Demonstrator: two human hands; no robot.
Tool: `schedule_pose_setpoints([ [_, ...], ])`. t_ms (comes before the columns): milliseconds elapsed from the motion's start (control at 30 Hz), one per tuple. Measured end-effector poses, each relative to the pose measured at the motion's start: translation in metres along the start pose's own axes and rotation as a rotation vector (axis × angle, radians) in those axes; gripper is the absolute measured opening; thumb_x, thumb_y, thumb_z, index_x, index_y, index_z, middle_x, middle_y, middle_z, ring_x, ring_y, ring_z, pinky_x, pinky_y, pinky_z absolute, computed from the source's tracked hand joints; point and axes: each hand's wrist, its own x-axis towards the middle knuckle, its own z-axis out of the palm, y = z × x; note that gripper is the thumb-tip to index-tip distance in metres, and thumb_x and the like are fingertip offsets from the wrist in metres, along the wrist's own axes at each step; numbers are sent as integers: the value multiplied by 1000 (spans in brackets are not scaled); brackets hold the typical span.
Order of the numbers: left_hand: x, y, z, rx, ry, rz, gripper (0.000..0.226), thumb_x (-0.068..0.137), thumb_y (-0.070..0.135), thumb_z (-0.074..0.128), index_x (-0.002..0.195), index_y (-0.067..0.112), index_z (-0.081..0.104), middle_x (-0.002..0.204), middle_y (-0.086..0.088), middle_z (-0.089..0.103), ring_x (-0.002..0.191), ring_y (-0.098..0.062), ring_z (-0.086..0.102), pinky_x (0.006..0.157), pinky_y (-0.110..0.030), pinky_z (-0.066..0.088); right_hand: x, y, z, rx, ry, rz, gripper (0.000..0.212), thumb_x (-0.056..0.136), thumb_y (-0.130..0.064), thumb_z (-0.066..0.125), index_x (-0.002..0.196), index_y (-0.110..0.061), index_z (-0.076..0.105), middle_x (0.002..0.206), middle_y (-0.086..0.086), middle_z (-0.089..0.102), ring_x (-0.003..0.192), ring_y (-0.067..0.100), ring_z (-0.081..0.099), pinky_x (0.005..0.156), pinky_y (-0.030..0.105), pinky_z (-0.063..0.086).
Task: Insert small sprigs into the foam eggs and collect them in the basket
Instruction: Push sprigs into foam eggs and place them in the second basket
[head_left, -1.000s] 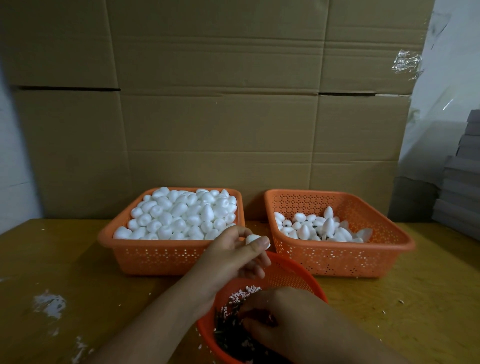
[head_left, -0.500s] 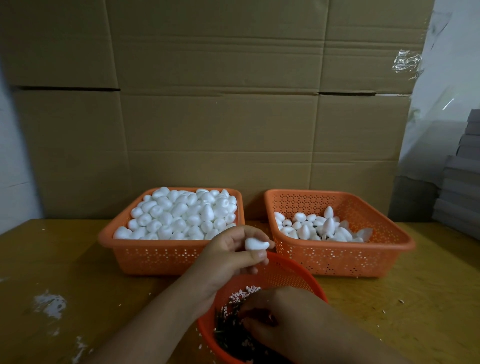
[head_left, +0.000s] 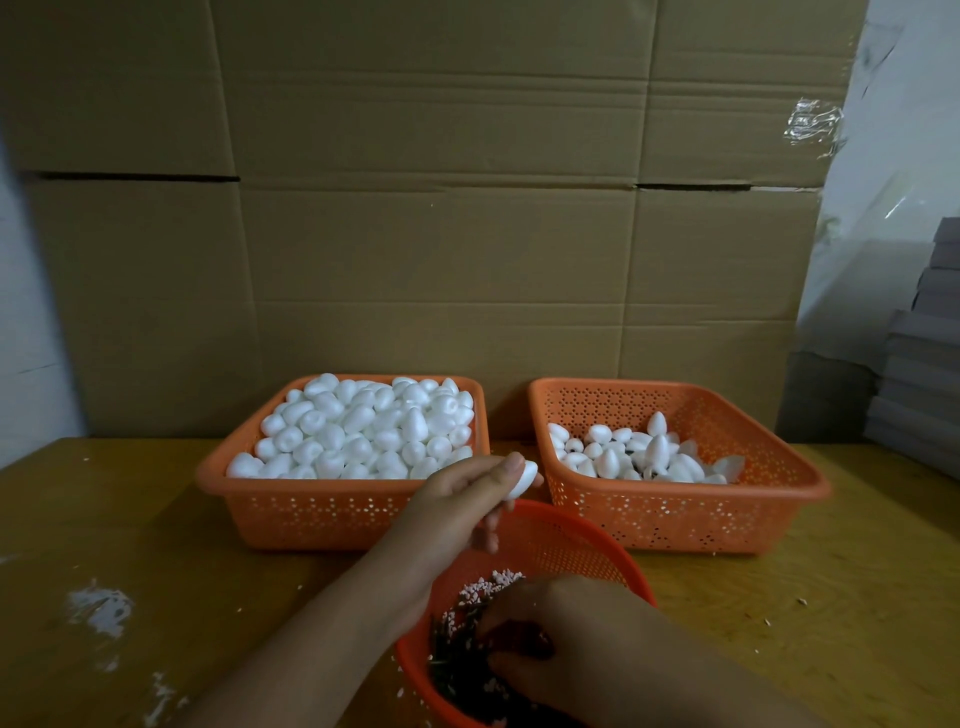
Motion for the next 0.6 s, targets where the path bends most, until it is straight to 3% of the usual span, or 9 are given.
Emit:
schedule_pose_setpoints([
  [100, 0, -2, -1, -26, -27, 15, 41, 78, 57, 65, 97, 22, 76, 71, 5, 57, 59, -6, 51, 58, -23, 44, 1, -1, -1, -7, -42, -19, 35, 85, -46, 59, 120, -48, 56, 122, -21, 59, 107, 0, 58, 93, 24, 49],
  [300, -1, -3, 0, -54, -71, 12, 35, 89, 42, 53, 105, 15, 68, 91, -6, 74, 68, -12, 62, 60, -22, 49, 2, 3, -1, 5, -103, 4, 34, 85, -45, 63, 119, -48, 57, 119, -20, 62, 105, -2, 60, 94, 21, 48],
  [500, -5, 1, 4, -13, -98, 6, 38, 87, 50, 48, 95, 23, 74, 75, -2, 68, 57, -9, 54, 57, -18, 47, 4, 6, 2, 9, -107, 54, 34, 84, -37, 64, 113, -53, 54, 113, -19, 66, 100, -2, 61, 90, 17, 47],
  [600, -5, 1, 5, -6, -105, -1, 40, 82, 49, 54, 98, 16, 69, 77, -2, 71, 60, -10, 57, 58, -19, 48, 2, 6, 2, 20, -77, 55, 31, 82, -37, 63, 109, -51, 55, 108, -19, 67, 96, -4, 60, 81, 10, 44],
])
